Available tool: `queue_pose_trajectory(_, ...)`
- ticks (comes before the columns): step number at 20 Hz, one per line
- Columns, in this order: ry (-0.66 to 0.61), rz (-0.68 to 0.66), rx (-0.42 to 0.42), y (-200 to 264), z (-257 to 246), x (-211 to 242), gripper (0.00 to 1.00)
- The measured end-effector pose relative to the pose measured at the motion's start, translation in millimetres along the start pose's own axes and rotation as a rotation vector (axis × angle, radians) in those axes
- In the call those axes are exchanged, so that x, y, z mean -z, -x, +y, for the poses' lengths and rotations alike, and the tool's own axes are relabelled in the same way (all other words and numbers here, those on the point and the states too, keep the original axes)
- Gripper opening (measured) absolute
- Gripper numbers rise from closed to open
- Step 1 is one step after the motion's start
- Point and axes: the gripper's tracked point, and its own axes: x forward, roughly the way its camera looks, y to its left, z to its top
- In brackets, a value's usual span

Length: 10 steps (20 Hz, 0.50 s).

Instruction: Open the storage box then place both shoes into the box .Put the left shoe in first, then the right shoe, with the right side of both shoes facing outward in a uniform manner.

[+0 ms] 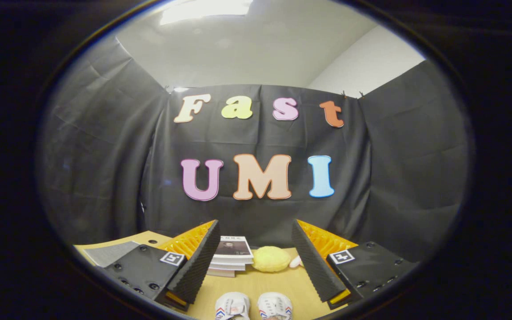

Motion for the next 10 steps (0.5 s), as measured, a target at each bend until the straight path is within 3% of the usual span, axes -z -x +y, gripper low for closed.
queue_pose_trajectory(7,-0.011,0.008,-0.023,5.5,3.8,6.1,1.00)
queue_pose_trajectory(10,-0.044,0.071,-0.059,6.4,14.0,24.4,1.00)
